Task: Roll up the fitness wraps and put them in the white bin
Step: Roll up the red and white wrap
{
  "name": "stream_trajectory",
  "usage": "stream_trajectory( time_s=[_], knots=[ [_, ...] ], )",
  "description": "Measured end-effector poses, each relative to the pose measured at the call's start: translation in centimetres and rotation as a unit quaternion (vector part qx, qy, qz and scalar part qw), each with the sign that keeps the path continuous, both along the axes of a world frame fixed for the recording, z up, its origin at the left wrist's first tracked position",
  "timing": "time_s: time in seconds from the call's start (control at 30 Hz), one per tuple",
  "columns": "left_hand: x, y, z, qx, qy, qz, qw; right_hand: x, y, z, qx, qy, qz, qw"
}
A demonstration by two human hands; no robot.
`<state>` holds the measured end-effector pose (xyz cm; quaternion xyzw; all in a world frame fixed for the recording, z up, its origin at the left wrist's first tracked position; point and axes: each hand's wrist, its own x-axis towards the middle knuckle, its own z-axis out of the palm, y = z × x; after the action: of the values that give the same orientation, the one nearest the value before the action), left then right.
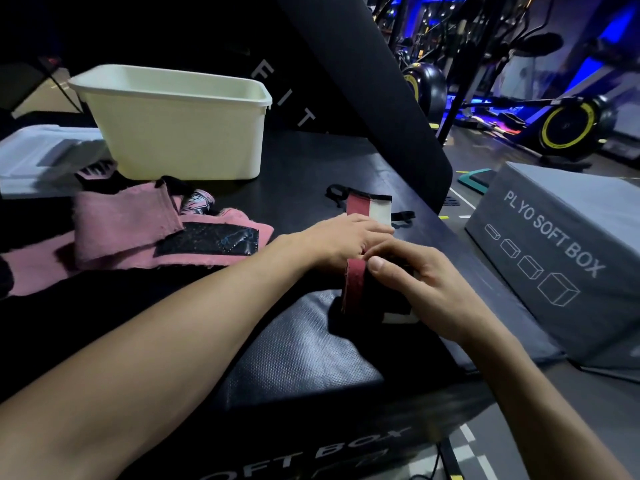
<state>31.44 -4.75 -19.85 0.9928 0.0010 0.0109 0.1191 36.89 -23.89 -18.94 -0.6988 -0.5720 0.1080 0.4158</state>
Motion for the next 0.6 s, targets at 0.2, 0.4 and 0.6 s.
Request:
stream_trajectory(
  time_s=[0.2,0.4,0.6],
  knots=[
    [0.0,0.3,-0.2,0.016,-0.021,0.008,1.000,0.0,-0.7,0.2,-0.032,0.005,0.010,0.999],
    [0.4,1.1,-0.6,-0.064,-0.030,0.019,0.997,0.6,0.3,0.9,-0.097,0.001,0.007,0.995],
    [0.5,1.6,-0.9,-0.112,-0.023,0.043,0.992,0.6,1.7,1.1,-0.106,-0.036,-0.033,0.993]
  ],
)
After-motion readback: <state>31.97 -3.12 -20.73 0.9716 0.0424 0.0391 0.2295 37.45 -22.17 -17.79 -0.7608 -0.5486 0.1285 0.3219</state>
